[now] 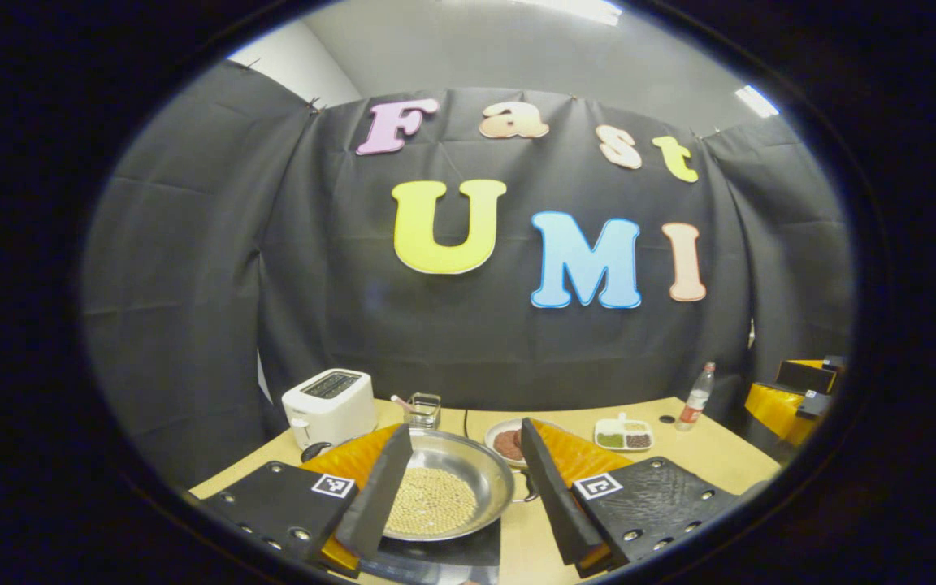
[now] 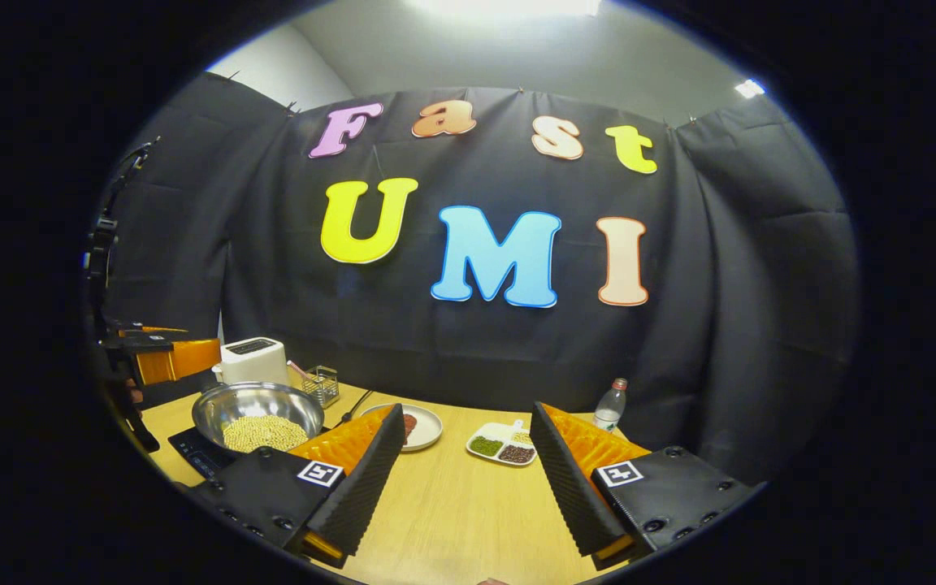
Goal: First push the handle of the pot to place it horizontally, then grasp the pot with both hands and set it on the induction cooktop.
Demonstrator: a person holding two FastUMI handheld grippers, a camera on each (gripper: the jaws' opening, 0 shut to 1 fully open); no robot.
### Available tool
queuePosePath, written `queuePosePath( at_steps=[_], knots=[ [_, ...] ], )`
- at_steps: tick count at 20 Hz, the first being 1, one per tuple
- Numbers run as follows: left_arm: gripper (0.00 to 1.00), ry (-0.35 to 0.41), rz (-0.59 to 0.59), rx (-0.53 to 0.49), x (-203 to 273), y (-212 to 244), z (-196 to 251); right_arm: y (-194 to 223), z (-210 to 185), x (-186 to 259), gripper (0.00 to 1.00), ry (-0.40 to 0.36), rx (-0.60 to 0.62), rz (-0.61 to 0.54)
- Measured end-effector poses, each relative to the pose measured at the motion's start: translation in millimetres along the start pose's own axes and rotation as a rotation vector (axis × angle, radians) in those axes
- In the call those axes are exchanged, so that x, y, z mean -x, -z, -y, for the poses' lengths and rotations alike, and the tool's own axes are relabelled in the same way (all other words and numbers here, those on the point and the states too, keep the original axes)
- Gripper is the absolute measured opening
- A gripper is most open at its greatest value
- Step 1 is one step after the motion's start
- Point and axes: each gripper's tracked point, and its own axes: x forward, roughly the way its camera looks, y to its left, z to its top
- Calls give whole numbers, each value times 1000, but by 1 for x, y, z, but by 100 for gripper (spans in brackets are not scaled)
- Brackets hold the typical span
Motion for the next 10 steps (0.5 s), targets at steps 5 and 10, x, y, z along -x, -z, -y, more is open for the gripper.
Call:
queuePosePath(
  at_steps=[5, 10],
  knots=[
    [82, 8, 67, -43, 57, -24, 37, -6, 39, 49, 96, 5, -28, 34],
    [82, 17, 113, -65, 101, -36, 53, -26, 65, 91, 98, 50, -57, 104]
  ],
)
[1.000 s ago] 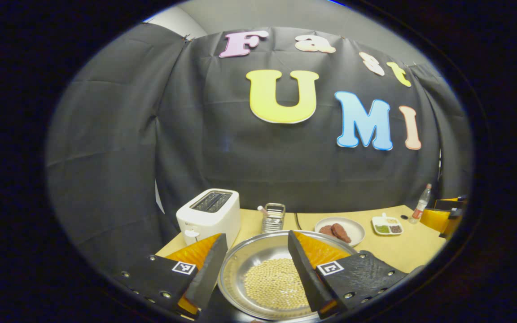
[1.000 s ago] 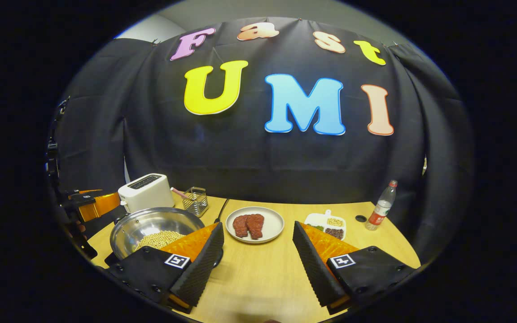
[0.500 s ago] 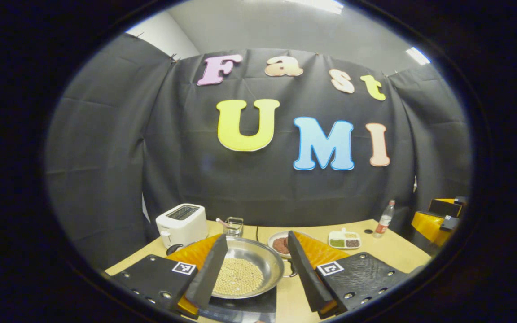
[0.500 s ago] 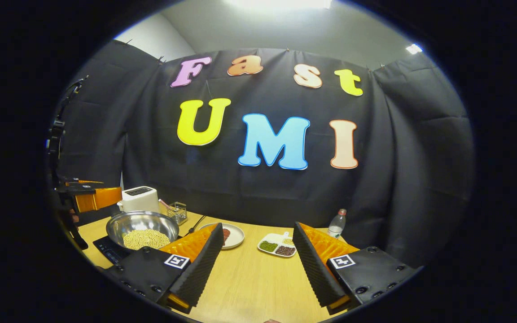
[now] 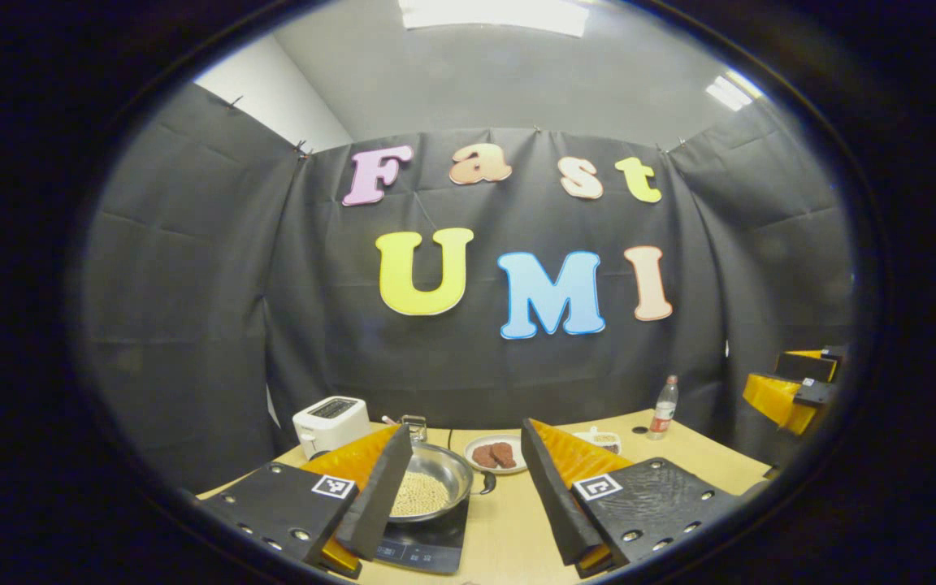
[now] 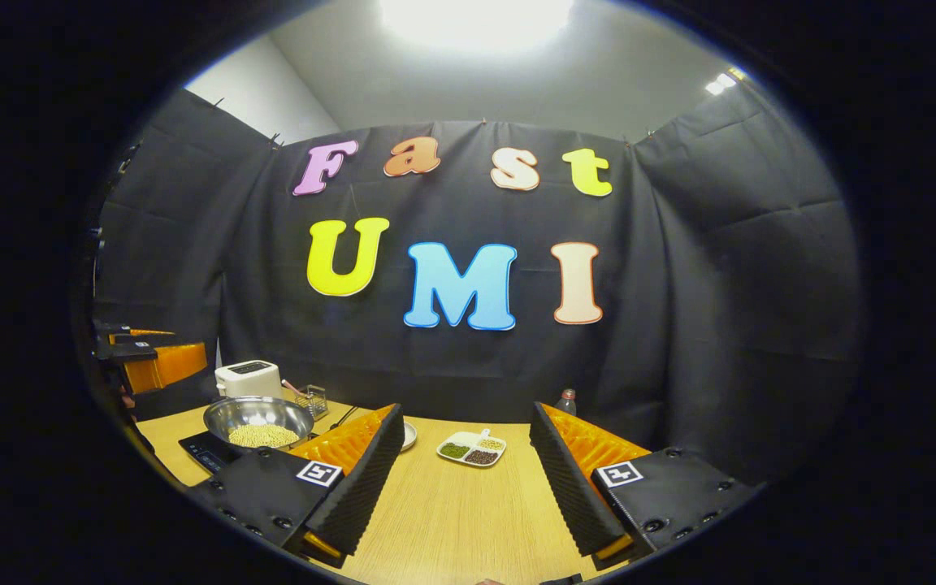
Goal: First push the handle of the pot to place it horizontally, then grasp the pot with both hands and set it on the induction cooktop.
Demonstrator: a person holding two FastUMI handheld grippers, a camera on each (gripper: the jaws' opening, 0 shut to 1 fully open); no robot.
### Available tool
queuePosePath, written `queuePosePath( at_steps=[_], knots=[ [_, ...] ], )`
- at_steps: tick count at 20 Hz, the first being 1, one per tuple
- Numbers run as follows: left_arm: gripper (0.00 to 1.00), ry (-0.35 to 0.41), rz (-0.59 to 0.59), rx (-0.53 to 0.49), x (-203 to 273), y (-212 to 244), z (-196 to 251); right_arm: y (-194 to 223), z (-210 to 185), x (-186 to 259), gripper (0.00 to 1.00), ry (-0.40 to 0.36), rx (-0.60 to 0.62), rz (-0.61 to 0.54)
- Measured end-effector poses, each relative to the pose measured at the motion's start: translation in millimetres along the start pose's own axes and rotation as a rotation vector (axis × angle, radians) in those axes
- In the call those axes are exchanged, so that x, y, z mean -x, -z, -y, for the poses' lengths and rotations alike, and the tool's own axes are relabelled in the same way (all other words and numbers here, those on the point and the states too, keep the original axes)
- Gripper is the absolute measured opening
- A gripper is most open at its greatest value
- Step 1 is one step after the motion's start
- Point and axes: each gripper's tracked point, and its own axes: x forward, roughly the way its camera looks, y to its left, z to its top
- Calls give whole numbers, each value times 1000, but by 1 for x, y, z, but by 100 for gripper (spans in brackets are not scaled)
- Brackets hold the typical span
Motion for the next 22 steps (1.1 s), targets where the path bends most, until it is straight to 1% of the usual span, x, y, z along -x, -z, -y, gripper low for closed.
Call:
queuePosePath(
  at_steps=[1, 4, 5, 11, 12, 13, 14, 15, 19, 22],
  knots=[
    [79, 3, 3, -5, 8, 0, 0, -3, 0, 6, 98, -2, -4, 5],
    [79, 1, 17, -7, 29, -7, -8, -13, 2, 25, 96, 13, -8, 19],
    [79, -1, 18, -5, 36, -8, -13, -16, 2, 31, 98, 21, -11, 25],
    [79, -31, 63, -14, 78, -32, -54, -37, -8, 67, 98, 41, -14, 61],
    [82, -34, 70, -22, 83, -35, -60, -39, -10, 73, 98, 43, -17, 63],
    [79, -36, 80, -27, 89, -37, -63, -40, -13, 77, 98, 43, -20, 70],
    [82, -35, 84, -26, 94, -39, -65, -41, -15, 81, 98, 49, -23, 75],
    [79, -31, 82, -19, 98, -39, -65, -42, -18, 86, 98, 48, -28, 78],
    [79, -27, 98, 2, 113, -43, -75, -48, -30, 105, 98, 42, -19, 88],
    [79, -19, 105, 10, 120, -42, -79, -54, -29, 117, 98, 53, -6, 105]
  ],
)
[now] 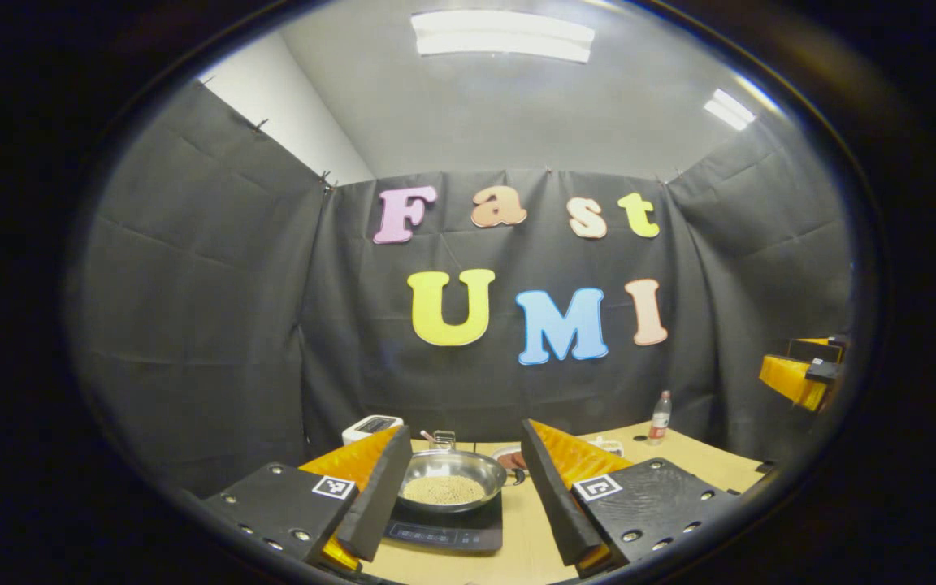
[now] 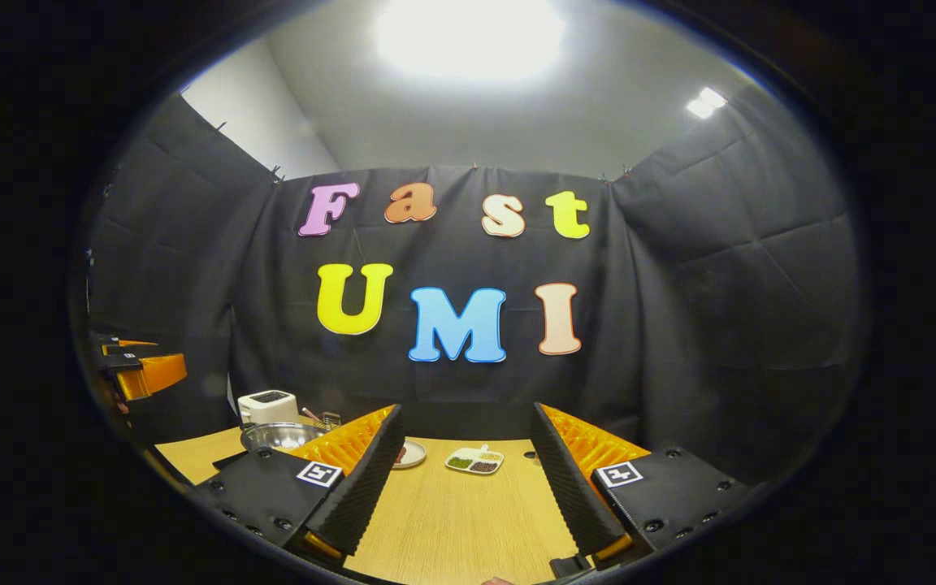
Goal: First push the handle of the pot to place it horizontally, then grasp the pot with both hands and set it on the induction cooktop.
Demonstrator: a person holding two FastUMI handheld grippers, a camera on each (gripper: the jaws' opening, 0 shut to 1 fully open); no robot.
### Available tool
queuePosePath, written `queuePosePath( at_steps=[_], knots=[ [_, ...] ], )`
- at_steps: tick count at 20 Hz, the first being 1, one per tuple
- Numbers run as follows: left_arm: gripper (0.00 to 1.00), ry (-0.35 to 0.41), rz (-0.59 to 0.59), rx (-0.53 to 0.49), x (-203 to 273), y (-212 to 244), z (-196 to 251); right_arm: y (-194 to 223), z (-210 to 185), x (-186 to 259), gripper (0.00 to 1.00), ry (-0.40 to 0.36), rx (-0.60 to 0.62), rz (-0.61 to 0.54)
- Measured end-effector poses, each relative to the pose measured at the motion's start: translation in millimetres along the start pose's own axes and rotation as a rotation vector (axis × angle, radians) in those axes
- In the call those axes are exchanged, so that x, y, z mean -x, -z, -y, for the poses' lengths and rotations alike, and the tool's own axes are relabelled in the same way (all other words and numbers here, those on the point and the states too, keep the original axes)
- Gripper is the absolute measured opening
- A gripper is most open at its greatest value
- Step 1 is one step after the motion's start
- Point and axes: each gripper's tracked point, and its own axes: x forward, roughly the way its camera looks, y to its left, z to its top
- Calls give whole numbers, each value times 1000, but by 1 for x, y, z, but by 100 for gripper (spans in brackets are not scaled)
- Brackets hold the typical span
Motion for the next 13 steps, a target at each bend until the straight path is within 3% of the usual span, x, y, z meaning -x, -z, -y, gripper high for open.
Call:
queuePosePath(
  at_steps=[13],
  knots=[
    [79, 16, 11, -11, 17, -1, -10, 1, 5, 18, 98, 32, 4, -16]
  ],
)
